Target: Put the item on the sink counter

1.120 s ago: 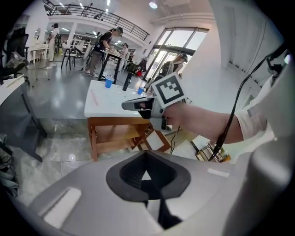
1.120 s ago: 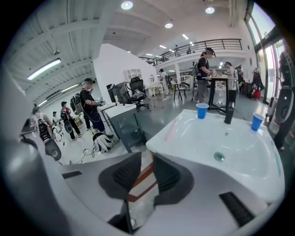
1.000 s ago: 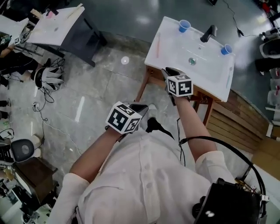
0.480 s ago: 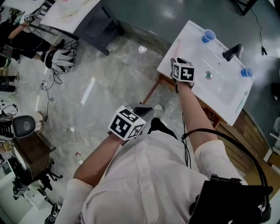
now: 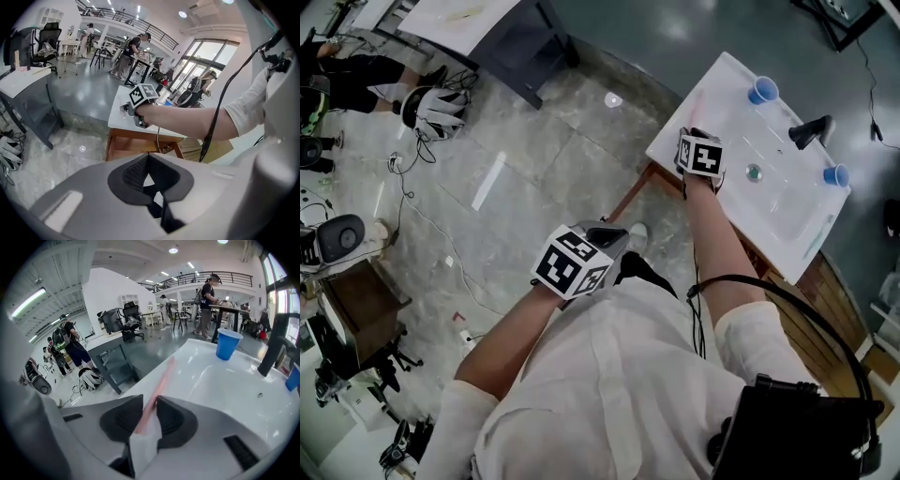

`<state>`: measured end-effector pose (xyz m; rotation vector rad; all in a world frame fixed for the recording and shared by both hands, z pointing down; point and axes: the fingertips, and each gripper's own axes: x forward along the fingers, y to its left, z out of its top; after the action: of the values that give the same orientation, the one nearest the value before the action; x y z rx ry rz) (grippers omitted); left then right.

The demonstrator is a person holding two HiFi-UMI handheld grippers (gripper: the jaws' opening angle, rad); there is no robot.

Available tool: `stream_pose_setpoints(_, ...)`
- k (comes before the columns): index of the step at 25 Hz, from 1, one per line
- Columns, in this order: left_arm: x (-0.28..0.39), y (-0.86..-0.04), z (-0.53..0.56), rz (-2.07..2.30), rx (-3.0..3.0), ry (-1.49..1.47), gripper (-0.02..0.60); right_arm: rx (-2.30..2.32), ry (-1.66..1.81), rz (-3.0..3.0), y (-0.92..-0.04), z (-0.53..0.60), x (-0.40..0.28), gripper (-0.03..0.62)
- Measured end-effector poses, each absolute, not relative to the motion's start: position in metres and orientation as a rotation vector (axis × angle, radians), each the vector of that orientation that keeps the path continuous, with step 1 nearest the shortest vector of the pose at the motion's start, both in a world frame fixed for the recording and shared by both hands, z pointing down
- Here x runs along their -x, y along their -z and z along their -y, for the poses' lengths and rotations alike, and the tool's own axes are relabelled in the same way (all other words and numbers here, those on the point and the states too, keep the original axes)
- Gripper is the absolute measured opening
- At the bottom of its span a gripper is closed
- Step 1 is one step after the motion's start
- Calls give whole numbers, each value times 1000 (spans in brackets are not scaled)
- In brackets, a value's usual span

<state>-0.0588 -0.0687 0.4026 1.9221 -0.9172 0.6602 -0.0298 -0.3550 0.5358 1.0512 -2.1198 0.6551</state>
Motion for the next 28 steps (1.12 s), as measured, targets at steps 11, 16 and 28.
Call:
stream_pose_setpoints(11, 59, -403, 53, 876, -1937, -655, 6, -1021, -569, 2071, -537, 335, 15, 69)
stream_pose_setpoints(16, 62, -405, 48, 867, -1941, -656, 6, -991, -523, 2073, -538, 330, 11, 44)
stream_pose_setpoints(28, 66, -399, 47, 826, -1996, -661, 6, -1012, -581, 2118, -521, 303, -12, 43)
